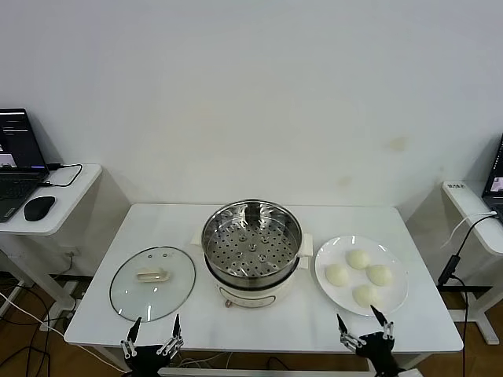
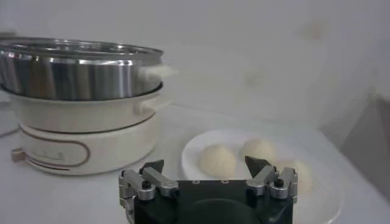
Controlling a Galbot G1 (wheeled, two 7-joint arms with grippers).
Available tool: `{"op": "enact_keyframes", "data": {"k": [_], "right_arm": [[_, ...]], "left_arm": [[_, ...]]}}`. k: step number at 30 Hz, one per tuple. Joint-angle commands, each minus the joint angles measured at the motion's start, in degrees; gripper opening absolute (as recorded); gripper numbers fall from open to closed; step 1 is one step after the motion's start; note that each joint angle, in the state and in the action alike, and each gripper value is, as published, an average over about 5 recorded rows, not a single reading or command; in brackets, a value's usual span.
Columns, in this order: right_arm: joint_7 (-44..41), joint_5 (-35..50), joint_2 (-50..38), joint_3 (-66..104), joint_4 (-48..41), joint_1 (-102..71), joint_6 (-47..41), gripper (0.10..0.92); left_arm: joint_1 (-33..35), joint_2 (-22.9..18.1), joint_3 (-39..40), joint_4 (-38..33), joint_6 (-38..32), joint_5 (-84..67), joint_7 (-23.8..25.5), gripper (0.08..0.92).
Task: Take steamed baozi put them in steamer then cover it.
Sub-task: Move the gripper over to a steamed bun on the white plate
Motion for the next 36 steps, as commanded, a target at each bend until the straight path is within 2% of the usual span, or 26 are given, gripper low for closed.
{"op": "enact_keyframes", "data": {"k": [1, 6, 10, 22, 29, 36], "right_arm": [[1.43, -14.5, -6.43, 3.27, -2.63, 5.45, 1.34, 0.823], [-1.41, -21.97, -12.93, 3.78, -5.85, 12.32, 0.25, 0.823], [-6.37, -23.74, -20.1, 2.52, -9.45, 18.08, -1.89, 0.823], [-31.66, -14.74, -43.51, -12.36, -24.98, 37.02, -6.76, 0.823], [-38.6, -7.09, -47.95, -33.3, -31.56, 58.98, -8.7, 0.823], [-45.98, -3.96, -46.7, -61.13, -39.65, 84.19, -7.72, 0.823]], "left_arm": [[-1.19, 0.64, -0.01, -0.66, 4.22, 2.73, -0.02, 0.823], [-2.25, 0.96, -0.06, -0.57, 4.7, 4.2, -0.05, 0.823], [-2.78, 1.02, -0.1, -0.65, 4.8, 5.0, -0.07, 0.823], [-3.4, 1.09, -0.14, 0.1, 4.82, 6.33, -0.21, 0.823], [-3.43, 1.25, -0.12, 0.11, 4.6, 7.0, -0.23, 0.823], [-3.32, 1.22, -0.4, -0.09, 4.36, 7.15, -0.34, 0.823]]}}
